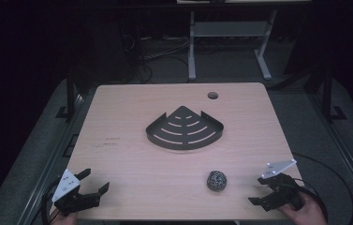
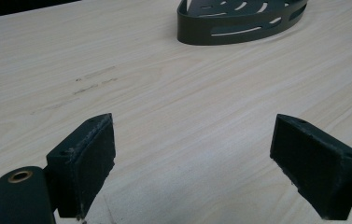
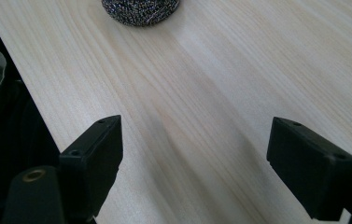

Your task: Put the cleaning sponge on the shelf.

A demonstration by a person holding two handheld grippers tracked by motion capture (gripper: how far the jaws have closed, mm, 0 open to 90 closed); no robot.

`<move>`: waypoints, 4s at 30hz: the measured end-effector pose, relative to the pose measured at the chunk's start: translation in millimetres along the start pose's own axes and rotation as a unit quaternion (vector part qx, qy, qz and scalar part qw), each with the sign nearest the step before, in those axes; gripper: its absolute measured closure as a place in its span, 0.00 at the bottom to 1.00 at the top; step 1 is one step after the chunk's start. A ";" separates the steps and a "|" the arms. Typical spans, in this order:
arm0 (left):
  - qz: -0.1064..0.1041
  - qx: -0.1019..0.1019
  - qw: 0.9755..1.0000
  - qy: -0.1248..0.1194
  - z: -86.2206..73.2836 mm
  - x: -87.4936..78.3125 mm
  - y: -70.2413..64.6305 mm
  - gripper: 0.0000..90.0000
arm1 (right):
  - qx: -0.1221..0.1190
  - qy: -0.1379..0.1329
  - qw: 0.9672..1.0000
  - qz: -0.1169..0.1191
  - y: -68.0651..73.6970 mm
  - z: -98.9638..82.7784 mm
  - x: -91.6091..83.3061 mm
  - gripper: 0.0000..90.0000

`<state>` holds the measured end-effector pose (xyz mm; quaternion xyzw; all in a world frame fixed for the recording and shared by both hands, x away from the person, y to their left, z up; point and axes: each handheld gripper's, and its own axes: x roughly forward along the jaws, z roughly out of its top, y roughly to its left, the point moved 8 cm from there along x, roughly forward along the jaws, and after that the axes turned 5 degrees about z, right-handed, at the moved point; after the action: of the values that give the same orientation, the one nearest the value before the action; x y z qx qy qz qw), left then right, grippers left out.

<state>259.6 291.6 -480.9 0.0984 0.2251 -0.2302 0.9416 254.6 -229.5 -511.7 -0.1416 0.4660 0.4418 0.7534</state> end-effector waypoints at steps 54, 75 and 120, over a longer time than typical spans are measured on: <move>0.006 -0.006 1.000 -0.002 -1.1 -3.6 4.3 0.15 | -0.061 0.040 0.997 0.020 18.8 35.4 23.9 0.20; 0.008 -0.009 1.000 -0.006 -0.2 -5.7 6.3 0.15 | -0.077 0.052 0.995 0.028 21.3 50.9 33.1 0.19; 0.008 -0.016 1.000 -0.009 -1.0 -6.5 9.0 0.15 | -0.099 0.076 0.991 0.039 27.1 87.9 59.0 0.18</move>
<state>258.4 302.3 -478.0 0.0825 0.2193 -0.2200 0.9469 294.0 -127.7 -508.9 -0.2304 0.4807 0.5032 0.6802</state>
